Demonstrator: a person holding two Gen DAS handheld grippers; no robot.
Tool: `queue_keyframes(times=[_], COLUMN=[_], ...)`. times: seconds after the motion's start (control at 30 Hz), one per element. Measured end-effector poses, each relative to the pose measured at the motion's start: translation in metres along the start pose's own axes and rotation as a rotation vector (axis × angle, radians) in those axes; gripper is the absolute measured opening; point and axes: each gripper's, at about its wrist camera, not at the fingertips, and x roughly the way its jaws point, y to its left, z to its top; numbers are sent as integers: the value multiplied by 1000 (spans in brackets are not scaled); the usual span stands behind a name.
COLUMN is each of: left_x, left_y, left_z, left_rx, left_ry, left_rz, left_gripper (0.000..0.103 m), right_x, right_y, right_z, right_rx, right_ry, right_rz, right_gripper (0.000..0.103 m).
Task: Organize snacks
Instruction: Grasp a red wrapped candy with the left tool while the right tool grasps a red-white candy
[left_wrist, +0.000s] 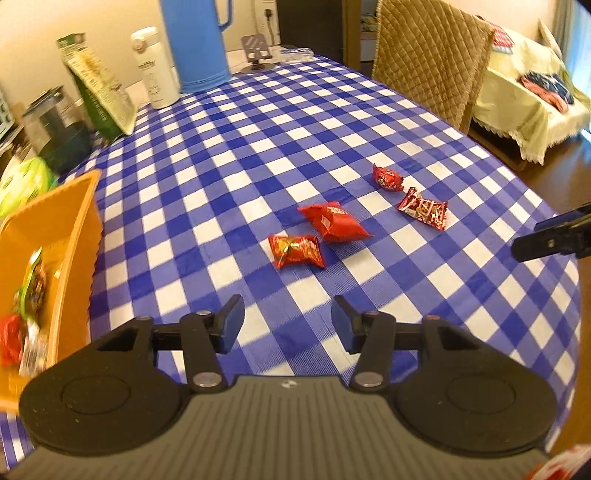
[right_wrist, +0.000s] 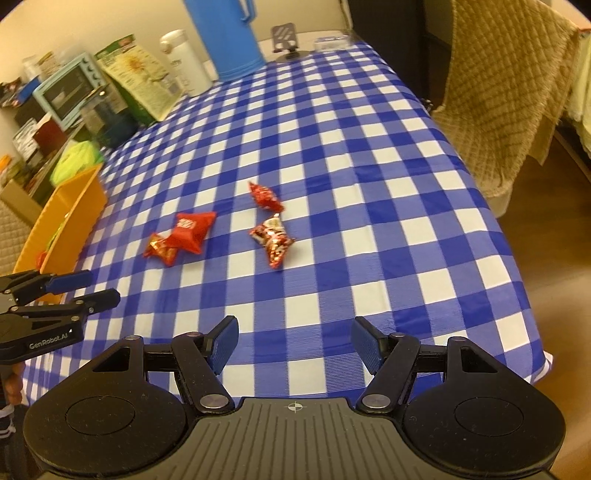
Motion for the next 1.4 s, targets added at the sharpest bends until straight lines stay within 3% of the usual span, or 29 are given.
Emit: queue_keyframes(times=[0.43, 0.9, 1.0, 1.17, 1.4], left_x=[53, 76, 77, 77, 64], left_y=[1, 0, 1, 2, 9], left_z=[24, 39, 39, 39, 30], left_rx=[182, 244, 242, 210, 142], left_ry=[16, 22, 25, 33, 20], left_rz=[0, -47, -66, -104, -99], left_gripper=[50, 49, 46, 21, 20], right_x=[-2, 1, 3, 8, 19], right_y=[-16, -21, -20, -17, -5], right_z=[-2, 1, 1, 5, 18], right_rx=[122, 186, 188, 171, 51], right_ry=[-6, -5, 0, -1, -38], right_rz=[-70, -101, -103, -95, -64], right_gripper=[68, 68, 68, 67, 67])
